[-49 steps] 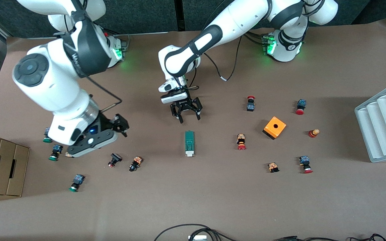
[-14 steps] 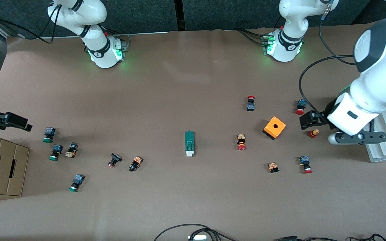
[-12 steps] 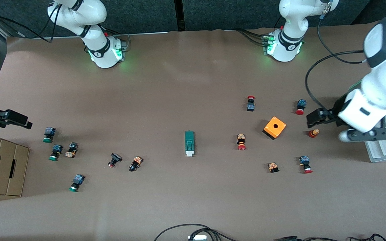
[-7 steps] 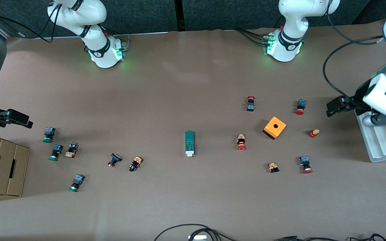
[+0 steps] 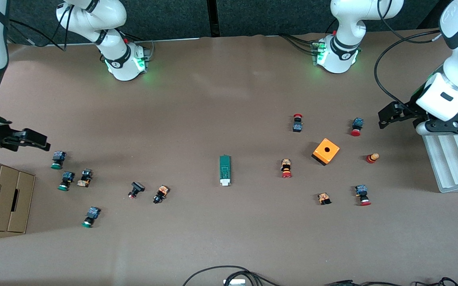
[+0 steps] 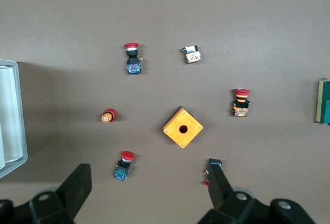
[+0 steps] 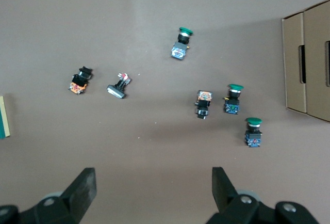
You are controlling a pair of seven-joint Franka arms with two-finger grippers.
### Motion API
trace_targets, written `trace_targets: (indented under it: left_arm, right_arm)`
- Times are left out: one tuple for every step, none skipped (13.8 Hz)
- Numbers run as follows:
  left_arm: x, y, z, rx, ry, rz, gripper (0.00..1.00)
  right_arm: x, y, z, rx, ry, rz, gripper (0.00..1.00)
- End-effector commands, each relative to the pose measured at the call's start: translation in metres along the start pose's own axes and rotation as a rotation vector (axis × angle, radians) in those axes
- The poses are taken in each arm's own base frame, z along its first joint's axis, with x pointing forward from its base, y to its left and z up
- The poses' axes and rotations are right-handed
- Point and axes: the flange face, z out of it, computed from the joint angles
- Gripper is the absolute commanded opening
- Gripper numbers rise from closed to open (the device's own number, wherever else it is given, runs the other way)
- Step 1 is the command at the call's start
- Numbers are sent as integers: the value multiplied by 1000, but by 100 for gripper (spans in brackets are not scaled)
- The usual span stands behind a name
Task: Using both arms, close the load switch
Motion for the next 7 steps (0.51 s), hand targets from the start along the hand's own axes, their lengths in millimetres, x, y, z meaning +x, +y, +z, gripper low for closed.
trace_targets:
  left_arm:
    - [1,0,-3,-5,15,8,100]
    - [1,2,-7,-7,22,11,100]
    - [1,3,-9,-6,25,16,100]
    - [1,4,-9,-6,25,18,100]
    - [2,4,-6,-6,21,16,100]
    - [1,6,-6,-5,15,19,100]
    - [-1,7,-6,-4,4,21,100]
  right_arm:
    - [-2,-3,3,-21,-21,-8,100]
    - [-3,-1,4,-26,-30,-8,100]
    - [-3,-2,4,-30,-29,-14,100]
    - [-3,-2,4,-24,-29,-15,100]
    - [-3,0,4,-18,-30,-12,100]
    - [-3,0,4,-18,-30,-12,100]
    - [-3,0,4,-18,-30,-12,100]
